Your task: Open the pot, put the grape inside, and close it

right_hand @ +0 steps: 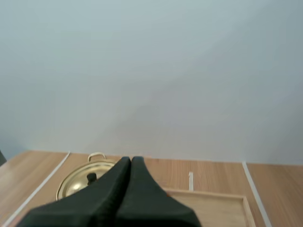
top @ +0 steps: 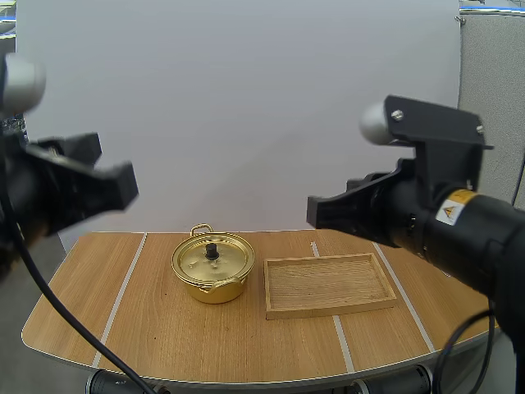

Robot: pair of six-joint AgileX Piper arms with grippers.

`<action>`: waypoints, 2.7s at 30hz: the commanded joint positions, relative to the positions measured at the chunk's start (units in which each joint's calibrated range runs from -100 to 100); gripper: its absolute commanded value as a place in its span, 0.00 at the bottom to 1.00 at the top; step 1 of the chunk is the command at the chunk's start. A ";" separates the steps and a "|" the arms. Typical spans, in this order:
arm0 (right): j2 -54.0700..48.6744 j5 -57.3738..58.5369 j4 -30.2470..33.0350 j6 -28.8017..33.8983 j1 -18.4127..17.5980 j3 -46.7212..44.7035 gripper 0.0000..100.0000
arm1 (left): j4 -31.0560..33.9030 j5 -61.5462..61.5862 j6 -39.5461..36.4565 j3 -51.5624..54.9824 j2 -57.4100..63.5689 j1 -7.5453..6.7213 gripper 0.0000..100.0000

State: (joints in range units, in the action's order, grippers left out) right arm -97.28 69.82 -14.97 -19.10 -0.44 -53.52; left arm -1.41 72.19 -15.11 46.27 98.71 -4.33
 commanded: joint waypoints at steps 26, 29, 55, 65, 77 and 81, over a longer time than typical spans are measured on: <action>-2.72 -36.89 5.90 0.07 0.19 -31.12 0.00 | 7.74 -60.84 5.03 47.19 1.29 -0.05 0.01; -2.72 -36.89 5.90 0.07 0.19 -32.48 0.00 | 7.74 -60.84 5.03 50.68 1.29 -0.05 0.01; -2.72 -38.08 6.75 0.07 1.82 -46.48 0.00 | 7.51 -41.94 -5.00 53.73 1.29 2.69 0.01; -2.72 -38.08 6.75 0.07 1.82 -46.48 0.00 | 7.51 -41.43 -6.72 53.73 1.29 2.69 0.01; -2.72 -38.08 6.75 0.07 1.82 -46.48 0.00 | 7.62 -42.89 -6.73 53.73 1.29 2.69 0.01; -2.72 -38.08 6.75 0.07 1.82 -46.48 0.00 | 7.62 -42.89 -6.73 53.73 1.29 2.69 0.01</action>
State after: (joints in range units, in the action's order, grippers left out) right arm -99.67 32.14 -8.10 -19.10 1.15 -99.79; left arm 5.87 31.18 -21.30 99.92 99.78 -1.67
